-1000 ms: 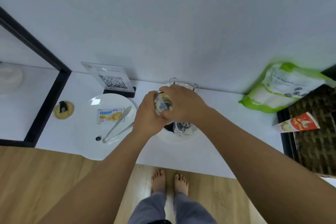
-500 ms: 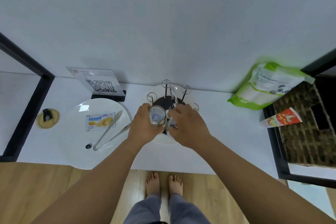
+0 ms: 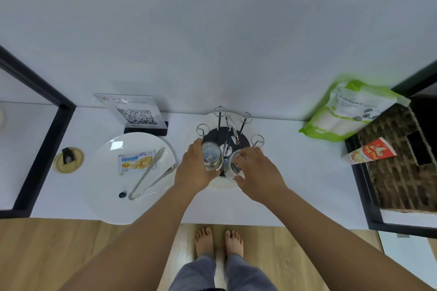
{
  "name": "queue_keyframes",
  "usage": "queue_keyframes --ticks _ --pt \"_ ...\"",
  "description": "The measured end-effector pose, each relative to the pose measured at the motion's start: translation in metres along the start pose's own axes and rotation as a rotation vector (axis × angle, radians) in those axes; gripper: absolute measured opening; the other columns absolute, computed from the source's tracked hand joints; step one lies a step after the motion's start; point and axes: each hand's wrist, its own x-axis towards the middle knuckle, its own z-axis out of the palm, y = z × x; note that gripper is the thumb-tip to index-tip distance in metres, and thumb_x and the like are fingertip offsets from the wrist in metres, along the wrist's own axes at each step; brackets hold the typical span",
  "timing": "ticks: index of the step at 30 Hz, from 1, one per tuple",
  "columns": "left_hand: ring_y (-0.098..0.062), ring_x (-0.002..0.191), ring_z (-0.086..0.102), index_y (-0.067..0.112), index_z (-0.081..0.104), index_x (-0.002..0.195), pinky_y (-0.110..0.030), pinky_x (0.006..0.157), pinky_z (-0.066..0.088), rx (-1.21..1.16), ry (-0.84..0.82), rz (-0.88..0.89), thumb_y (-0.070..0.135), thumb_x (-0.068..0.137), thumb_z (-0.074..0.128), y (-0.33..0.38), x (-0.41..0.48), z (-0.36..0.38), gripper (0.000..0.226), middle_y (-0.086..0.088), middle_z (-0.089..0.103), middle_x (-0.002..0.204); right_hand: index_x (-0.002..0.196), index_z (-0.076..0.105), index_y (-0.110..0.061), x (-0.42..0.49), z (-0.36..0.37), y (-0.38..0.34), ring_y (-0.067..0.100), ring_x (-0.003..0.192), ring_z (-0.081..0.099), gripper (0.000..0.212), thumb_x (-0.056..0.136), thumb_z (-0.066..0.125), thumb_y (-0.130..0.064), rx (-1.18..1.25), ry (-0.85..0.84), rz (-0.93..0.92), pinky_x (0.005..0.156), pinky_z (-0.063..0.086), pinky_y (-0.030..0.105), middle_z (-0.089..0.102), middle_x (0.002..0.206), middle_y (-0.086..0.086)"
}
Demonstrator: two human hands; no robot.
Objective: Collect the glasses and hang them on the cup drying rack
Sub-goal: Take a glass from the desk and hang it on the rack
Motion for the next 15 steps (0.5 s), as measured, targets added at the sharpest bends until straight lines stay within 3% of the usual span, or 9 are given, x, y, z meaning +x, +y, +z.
queue_keyframes --ticks 8,12,15 --pt "-0.027 0.12 0.052 0.017 0.037 0.14 -0.044 0.093 0.051 -0.012 0.07 0.046 0.041 0.068 0.087 -0.001 -0.014 -0.013 0.091 -0.007 0.044 0.139 0.125 0.057 -0.021 -0.01 -0.009 -0.003 0.025 0.124 0.043 0.035 0.091 0.059 -0.027 -0.036 0.012 0.018 0.095 0.042 0.037 0.049 0.136 0.002" --pt "-0.023 0.118 0.052 0.015 0.047 0.131 -0.035 0.092 0.046 -0.114 0.284 0.163 0.026 0.08 0.079 0.006 -0.023 -0.025 0.061 -0.007 0.049 0.134 0.127 0.059 -0.024 -0.019 -0.023 -0.003 0.024 0.124 0.043 0.036 0.091 0.059 -0.027 0.03 0.087 0.07 0.097 0.04 0.037 0.051 0.133 0.001" --pt "-0.007 0.106 0.049 0.016 0.053 0.123 -0.022 0.088 0.038 -0.206 0.348 0.236 0.017 0.085 0.072 0.023 -0.025 -0.035 0.043 -0.004 0.055 0.123 0.128 0.059 -0.021 -0.034 -0.035 0.001 0.027 0.124 0.045 0.04 0.09 0.062 -0.027 0.086 0.155 0.115 0.096 0.039 0.037 0.052 0.135 0.003"
